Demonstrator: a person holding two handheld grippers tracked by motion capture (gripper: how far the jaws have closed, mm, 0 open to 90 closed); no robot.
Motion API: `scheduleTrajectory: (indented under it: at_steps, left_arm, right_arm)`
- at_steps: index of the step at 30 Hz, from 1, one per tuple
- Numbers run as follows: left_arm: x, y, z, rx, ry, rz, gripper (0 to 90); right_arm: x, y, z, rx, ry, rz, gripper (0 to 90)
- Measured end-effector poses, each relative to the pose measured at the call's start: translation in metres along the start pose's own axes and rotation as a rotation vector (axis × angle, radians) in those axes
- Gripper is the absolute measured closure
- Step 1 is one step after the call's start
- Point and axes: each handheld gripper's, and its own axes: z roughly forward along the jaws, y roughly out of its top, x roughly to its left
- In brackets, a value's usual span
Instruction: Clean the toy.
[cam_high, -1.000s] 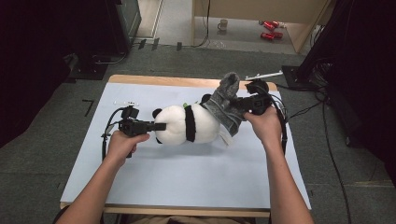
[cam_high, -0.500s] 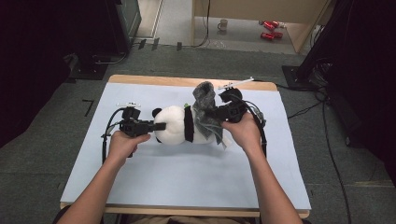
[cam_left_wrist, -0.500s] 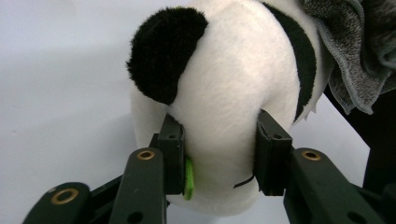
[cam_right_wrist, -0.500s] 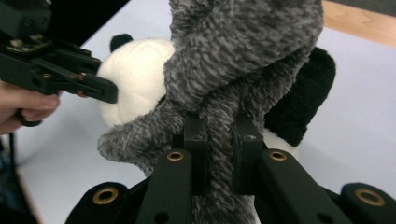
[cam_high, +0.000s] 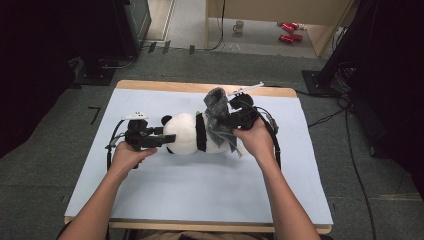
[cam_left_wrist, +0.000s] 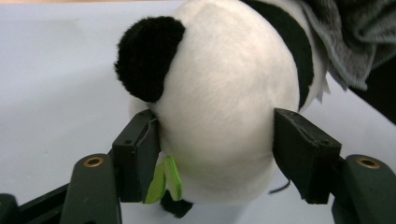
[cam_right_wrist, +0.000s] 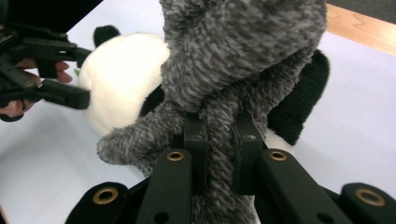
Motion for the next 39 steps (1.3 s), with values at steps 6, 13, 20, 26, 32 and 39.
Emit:
scheduleTrajectory:
  at_steps: [6,13,20,26,32,39]
  left_arm:
    - [-0.002,-0.010,0.000,0.033,-0.001,0.116,29.5]
    - [-0.003,-0.021,0.016,0.002,0.029,0.156,23.9]
    - [-0.002,-0.023,0.022,-0.016,0.078,0.128,37.5]
    - [-0.001,-0.016,0.020,0.002,0.085,0.027,56.9]
    - [-0.002,-0.008,0.019,0.003,0.080,0.005,59.5]
    - [-0.004,-0.003,0.018,0.015,0.074,-0.014,60.2]
  right_arm:
    - [-0.003,0.004,0.004,-0.008,0.003,0.014,80.2]
    - [-0.004,0.006,0.008,-0.020,0.006,0.015,80.1]
    - [-0.003,0.009,0.009,-0.051,0.015,0.024,79.9]
    - [0.006,0.014,0.001,-0.092,0.076,0.032,80.5]
    - [0.028,0.020,-0.003,-0.103,0.147,-0.002,80.5]
    - [0.057,0.021,0.014,-0.076,0.220,-0.053,80.5]
